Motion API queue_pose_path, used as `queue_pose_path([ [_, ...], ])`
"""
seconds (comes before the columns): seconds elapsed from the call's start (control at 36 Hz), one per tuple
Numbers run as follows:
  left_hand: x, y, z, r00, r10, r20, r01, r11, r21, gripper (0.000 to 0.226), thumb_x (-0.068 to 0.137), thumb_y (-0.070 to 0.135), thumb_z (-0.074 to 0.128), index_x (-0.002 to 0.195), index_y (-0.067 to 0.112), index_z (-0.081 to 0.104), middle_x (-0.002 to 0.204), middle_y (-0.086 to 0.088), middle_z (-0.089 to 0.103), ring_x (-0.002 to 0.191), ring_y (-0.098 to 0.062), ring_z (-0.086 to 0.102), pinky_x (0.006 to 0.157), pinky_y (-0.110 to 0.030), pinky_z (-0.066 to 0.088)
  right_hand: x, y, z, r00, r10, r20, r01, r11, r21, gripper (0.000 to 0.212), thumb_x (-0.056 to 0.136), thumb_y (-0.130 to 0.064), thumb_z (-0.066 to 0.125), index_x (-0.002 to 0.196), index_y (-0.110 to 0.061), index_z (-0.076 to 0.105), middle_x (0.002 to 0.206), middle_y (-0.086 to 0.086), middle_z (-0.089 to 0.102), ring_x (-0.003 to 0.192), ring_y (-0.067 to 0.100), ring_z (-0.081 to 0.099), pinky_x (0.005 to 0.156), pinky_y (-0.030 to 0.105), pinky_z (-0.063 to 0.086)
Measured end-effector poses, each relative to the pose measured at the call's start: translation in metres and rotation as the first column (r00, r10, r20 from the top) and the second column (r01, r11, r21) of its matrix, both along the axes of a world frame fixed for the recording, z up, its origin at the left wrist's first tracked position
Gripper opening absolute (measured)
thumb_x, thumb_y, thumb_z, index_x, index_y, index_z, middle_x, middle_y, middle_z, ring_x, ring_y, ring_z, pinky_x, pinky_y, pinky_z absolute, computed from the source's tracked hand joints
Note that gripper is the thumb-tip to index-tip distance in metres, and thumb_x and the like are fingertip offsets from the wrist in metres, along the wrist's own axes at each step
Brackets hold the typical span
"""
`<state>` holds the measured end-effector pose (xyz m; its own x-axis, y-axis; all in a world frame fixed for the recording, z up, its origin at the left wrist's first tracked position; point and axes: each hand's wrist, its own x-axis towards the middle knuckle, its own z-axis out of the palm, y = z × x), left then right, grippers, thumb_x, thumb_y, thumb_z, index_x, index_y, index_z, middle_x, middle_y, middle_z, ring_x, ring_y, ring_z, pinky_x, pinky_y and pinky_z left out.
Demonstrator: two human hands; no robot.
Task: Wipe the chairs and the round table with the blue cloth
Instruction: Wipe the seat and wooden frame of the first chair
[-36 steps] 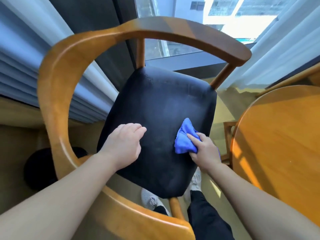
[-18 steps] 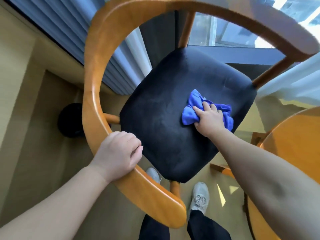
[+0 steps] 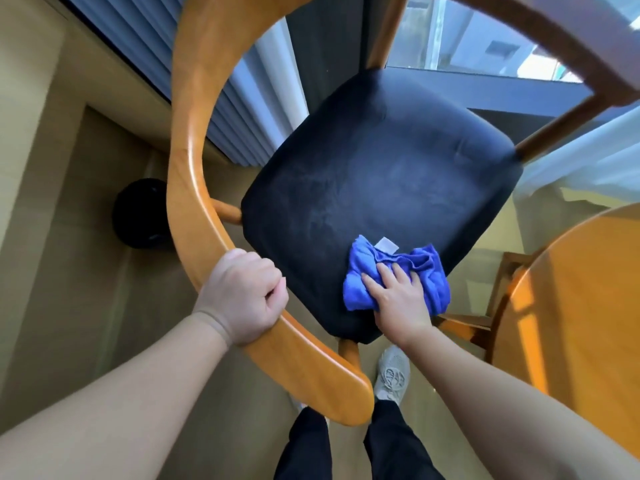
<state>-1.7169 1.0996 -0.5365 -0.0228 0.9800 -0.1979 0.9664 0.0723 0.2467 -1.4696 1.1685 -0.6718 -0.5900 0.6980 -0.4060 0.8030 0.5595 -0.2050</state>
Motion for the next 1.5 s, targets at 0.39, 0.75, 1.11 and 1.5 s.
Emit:
queue_pose_path([
  [0.39, -0.002, -0.002, -0.001, 0.999, -0.018, -0.051, 0.019, 1.000, 0.018, 0.040, 0.091, 0.032, 0.044, 0.054, 0.019, 0.051, 0.054, 0.006, 0.049, 0.056, -0.013, 0.047, 0.064, -0.034, 0.044, 0.033, -0.033, 0.035, 0.997, 0.012, 0.076, 0.012, 0.952, -0.306, 0.060, 0.082, -0.021, 0.048, 0.137, -0.043, 0.044, 0.149, -0.004, 0.036, 0.130, 0.025, 0.037, 0.097, 0.037, 0.036],
  [0.75, 0.065, -0.026, 0.110, 0.888, 0.066, 0.456, -0.065, 0.998, -0.017, 0.028, 0.092, 0.032, 0.055, 0.107, 0.010, 0.064, 0.109, 0.001, 0.063, 0.105, -0.014, 0.052, 0.090, -0.022, 0.040, 0.041, -0.009, 0.220, 0.853, -0.376, -0.361, 0.233, 0.895, -0.380, 0.065, 0.076, -0.014, 0.066, 0.137, -0.029, 0.049, 0.136, -0.011, 0.048, 0.119, 0.010, 0.048, 0.099, 0.028, 0.040],
  [1.11, 0.096, -0.060, 0.195, 0.491, 0.288, 0.822, -0.376, 0.921, -0.098, 0.020, 0.086, 0.020, 0.057, 0.098, 0.032, 0.048, 0.085, 0.012, 0.062, 0.080, -0.011, 0.062, 0.074, -0.034, 0.052, 0.019, -0.042, 0.302, 0.827, -0.349, -0.441, 0.000, 0.784, -0.621, 0.097, 0.071, -0.044, 0.071, 0.150, -0.036, 0.016, 0.138, -0.009, 0.037, 0.121, 0.002, 0.044, 0.101, 0.034, 0.045],
  [1.5, 0.084, -0.097, 0.205, 0.656, 0.281, 0.701, -0.355, 0.934, -0.043, 0.020, 0.092, 0.011, 0.049, 0.105, 0.025, 0.047, 0.090, 0.006, 0.059, 0.077, -0.011, 0.057, 0.071, -0.028, 0.048, -0.006, -0.021, 0.321, 0.855, 0.276, -0.438, -0.376, 0.912, -0.161, 0.031, 0.084, -0.039, 0.068, 0.109, -0.023, 0.059, 0.102, -0.012, 0.062, 0.108, 0.011, 0.055, 0.119, 0.038, 0.009],
])
